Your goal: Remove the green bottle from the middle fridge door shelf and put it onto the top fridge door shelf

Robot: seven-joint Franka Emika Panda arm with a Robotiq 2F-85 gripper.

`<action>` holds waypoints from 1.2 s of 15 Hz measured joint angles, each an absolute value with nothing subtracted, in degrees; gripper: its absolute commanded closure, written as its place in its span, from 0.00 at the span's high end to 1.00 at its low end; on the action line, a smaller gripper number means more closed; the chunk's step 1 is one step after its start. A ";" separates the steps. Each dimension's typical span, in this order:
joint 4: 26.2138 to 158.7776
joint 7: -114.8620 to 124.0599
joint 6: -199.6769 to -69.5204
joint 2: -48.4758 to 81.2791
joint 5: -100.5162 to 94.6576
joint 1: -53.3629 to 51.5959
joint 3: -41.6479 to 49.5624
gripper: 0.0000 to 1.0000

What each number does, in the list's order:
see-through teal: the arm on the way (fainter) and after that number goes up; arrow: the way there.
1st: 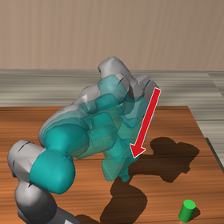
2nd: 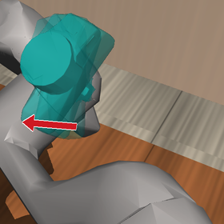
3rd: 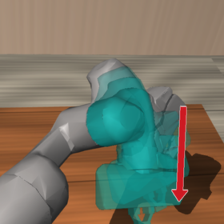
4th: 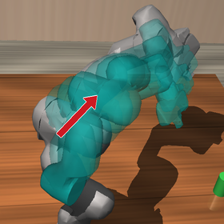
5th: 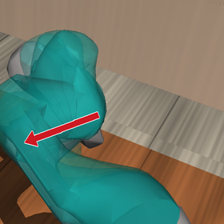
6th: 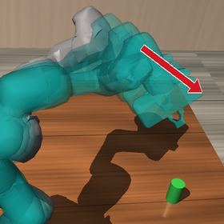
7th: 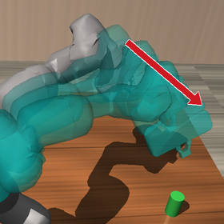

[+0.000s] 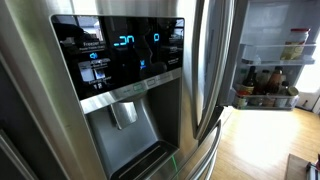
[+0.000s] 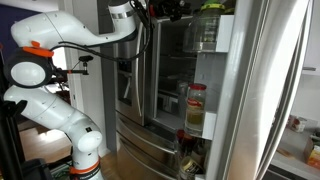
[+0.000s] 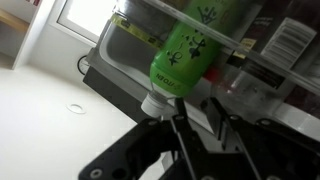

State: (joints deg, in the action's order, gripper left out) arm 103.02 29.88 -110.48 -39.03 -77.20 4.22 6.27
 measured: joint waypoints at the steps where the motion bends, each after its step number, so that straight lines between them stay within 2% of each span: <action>1: 102.77 29.88 -110.42 -39.07 -76.81 4.22 5.99 0.69; 5: 102.05 29.83 -109.62 -39.93 -74.09 4.21 4.35 0.99; 18: 107.54 29.71 -93.59 -46.64 -64.97 3.83 -8.38 1.00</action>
State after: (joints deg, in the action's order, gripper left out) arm 107.54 29.71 -93.59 -46.64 -64.97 3.83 -8.38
